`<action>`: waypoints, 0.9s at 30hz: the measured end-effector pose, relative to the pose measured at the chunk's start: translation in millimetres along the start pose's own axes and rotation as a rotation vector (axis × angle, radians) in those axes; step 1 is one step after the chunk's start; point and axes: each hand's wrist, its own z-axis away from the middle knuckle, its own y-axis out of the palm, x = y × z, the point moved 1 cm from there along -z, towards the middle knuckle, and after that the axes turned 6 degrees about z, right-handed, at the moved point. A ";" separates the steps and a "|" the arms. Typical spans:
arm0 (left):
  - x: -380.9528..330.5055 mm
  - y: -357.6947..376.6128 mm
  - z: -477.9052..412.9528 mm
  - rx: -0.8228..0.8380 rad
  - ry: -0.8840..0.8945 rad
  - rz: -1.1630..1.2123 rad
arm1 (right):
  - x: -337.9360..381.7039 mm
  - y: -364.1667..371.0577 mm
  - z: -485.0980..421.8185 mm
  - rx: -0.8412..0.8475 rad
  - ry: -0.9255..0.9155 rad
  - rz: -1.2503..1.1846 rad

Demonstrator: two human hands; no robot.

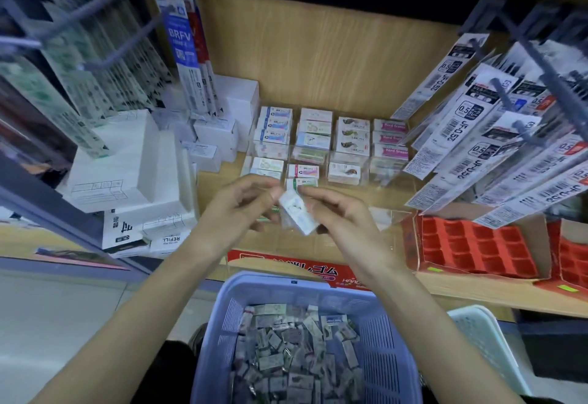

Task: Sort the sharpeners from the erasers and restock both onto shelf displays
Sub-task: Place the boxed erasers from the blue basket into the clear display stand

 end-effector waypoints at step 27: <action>12.6 -47.2 -23.7 -0.352 -0.051 0.005 | 9.6 53.2 -120.3 0.006 -0.246 1.452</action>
